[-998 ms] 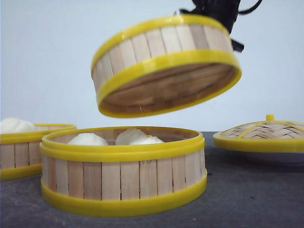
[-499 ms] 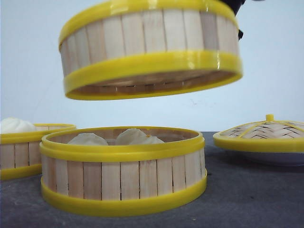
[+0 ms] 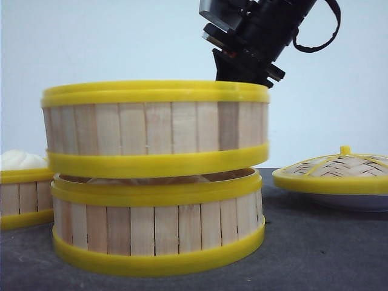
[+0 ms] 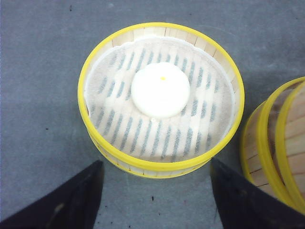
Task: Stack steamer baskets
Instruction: 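Lower the held basket onto the nearest basket's rim, then open the right gripper and raise it away from the stack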
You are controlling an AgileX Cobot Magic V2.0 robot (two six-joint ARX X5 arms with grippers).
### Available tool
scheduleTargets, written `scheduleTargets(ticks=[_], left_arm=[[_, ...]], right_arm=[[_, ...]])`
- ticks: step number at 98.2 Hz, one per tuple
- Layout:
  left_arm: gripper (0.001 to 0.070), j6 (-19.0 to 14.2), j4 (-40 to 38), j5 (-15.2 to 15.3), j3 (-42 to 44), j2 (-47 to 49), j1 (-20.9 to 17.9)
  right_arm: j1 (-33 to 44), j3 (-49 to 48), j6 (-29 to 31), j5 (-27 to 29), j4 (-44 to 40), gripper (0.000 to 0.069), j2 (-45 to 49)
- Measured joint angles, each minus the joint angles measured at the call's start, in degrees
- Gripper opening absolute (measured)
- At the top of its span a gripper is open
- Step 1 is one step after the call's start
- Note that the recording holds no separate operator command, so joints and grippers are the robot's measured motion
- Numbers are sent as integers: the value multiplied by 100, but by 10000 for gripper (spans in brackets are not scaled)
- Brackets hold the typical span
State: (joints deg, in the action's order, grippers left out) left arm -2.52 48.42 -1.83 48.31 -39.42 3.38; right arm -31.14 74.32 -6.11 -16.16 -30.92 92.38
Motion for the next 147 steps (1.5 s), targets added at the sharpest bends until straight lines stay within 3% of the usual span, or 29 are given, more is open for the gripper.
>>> scheduleTargets(ticks=[147], left_arm=[[428,0,2,0,0,0,0]], right_arm=[[26,-133,168,28,409,28,474]])
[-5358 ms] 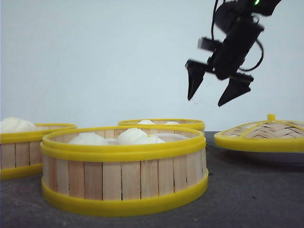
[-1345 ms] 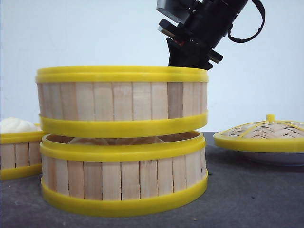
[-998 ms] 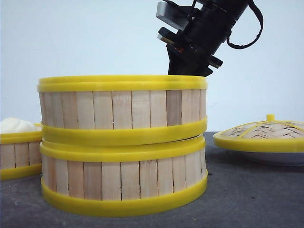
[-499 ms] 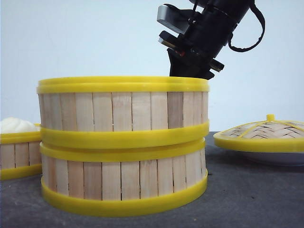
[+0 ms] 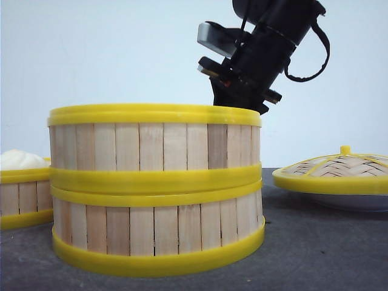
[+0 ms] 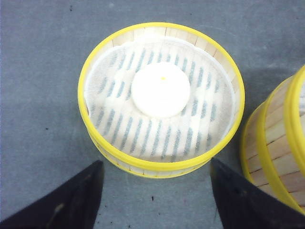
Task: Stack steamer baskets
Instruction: 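Open the right gripper and raise it away from the stack, then grasp the rim of the single-bun basket with the left gripper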
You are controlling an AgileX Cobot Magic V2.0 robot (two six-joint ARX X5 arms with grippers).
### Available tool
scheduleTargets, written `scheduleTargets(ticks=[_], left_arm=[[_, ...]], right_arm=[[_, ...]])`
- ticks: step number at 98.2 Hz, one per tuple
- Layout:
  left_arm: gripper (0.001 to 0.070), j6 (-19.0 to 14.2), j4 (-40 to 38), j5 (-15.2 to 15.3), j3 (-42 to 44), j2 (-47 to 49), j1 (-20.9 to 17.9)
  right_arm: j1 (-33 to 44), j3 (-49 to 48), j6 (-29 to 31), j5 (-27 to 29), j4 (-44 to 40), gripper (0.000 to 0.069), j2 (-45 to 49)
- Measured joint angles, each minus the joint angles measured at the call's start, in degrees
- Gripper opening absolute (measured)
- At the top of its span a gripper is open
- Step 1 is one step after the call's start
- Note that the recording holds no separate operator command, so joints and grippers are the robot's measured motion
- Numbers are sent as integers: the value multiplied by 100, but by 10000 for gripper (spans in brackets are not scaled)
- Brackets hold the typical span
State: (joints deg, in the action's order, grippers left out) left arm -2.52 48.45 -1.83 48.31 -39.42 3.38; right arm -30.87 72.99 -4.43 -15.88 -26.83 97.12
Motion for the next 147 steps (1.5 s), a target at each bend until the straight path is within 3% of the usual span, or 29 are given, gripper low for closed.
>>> scheduleTargets(ticks=[10,28,47,71,111,147], left_arm=[[428,0,0,0,0,0,0],[428,0,2,4,0,0,0],[428,0,11,7,0,-96,0],[428,-2,-240,7,63,-841,-264],[428,-52,-844,13,885,-2887,-1296],[428,-131,-1394,13,887,-4437,-1412]], right_arm=[[-2,0,22,-20,9,57,0],[55,0,48,-50,44,320,0],[136,0,81,-103,35,448,-15],[195,42,83,-87,-85,466,-658],[177,79,13,-44,-1191,467,-2389],[173,81,-72,387,-1838,467,-2973]])
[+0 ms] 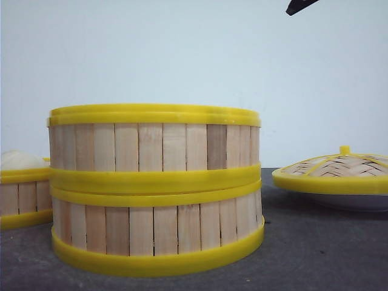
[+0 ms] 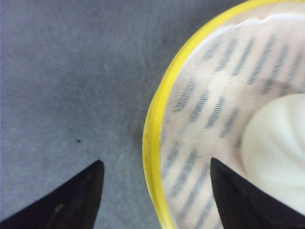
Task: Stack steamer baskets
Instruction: 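Grasp the rim of the single-bun basket with the left gripper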
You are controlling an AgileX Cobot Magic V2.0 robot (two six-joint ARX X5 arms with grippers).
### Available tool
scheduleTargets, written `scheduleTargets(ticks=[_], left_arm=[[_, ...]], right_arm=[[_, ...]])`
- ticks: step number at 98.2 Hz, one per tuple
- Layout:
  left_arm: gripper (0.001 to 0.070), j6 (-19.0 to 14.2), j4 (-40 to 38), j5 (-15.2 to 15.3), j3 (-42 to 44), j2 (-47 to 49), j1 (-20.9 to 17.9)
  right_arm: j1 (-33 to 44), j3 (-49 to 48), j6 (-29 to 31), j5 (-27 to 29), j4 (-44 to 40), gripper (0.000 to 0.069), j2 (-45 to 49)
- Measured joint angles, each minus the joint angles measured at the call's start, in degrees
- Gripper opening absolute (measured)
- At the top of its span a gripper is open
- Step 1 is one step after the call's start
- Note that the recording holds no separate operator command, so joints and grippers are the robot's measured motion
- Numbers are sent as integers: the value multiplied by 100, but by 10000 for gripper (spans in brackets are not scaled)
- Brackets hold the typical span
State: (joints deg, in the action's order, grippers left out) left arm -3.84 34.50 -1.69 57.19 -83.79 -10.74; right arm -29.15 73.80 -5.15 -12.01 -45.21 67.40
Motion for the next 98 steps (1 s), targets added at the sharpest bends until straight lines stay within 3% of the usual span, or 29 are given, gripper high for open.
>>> scheduleTargets(ticks=[33,46,54,98], left_arm=[[299,-46,-94,-4,0,-553,0],[122,-48,-129,-11,0,-553,4],[60,-66,-138,-26,0,-553,4],[34,-175,-133,-42,7,-553,7]], right_arm=[[0,0,-22,4,-85,467,4],[0,0,-42,4,-87,467,4],[0,0,-44,4,-87,467,4],[0,0,-42,4,-168,467,4]])
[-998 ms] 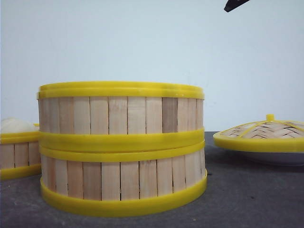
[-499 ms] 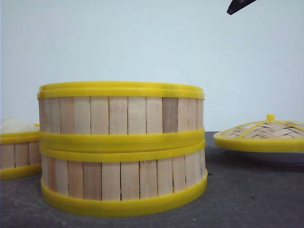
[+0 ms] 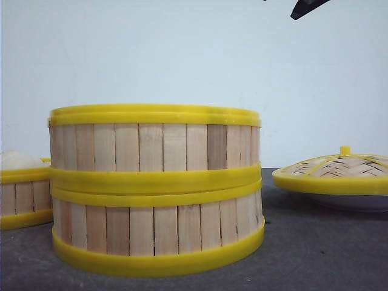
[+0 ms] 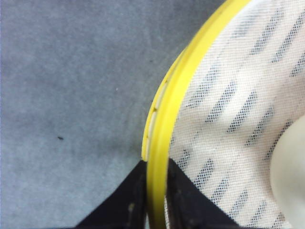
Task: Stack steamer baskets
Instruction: 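Grasp the rim of the single-bun basket with the left gripper, then lift the single-bun basket with the left gripper over the stack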
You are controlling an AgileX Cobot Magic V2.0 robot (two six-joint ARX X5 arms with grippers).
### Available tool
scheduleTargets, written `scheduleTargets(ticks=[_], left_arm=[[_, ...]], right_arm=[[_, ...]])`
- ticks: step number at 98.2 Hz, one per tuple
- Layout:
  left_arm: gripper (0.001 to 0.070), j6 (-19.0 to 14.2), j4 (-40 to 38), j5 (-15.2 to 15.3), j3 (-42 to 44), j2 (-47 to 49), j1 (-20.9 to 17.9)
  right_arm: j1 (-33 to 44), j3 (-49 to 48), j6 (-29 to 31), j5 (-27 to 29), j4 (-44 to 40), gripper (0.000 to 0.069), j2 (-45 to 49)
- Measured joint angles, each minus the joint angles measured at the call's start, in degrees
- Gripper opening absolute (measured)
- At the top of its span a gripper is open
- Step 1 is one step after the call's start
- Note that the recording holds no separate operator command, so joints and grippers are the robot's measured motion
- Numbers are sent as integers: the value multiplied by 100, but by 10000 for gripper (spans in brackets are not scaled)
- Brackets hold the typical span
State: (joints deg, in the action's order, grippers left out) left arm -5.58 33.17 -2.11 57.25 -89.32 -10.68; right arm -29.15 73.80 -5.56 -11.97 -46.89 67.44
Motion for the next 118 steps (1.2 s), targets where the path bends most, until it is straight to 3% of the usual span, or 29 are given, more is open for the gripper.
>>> scheduleTargets(ticks=[13,38,69,86,99,118], left_arm=[[33,-2,90,-173,76,-2,-52],[31,103,713,-212,763,-24,-44],[31,350,1845,-227,2533,-31,-44],[31,496,2662,-614,3460,-31,-22],[31,608,3130,-896,3851,-31,186],[31,750,3368,-922,3917,-33,929]], right_arm=[[0,0,0,0,-24,467,0],[0,0,2,2,-37,467,0],[0,0,2,2,-431,467,-15],[0,0,74,15,-505,467,-345],[0,2,166,136,-654,467,-737],[0,2,264,579,-977,467,-1106]])
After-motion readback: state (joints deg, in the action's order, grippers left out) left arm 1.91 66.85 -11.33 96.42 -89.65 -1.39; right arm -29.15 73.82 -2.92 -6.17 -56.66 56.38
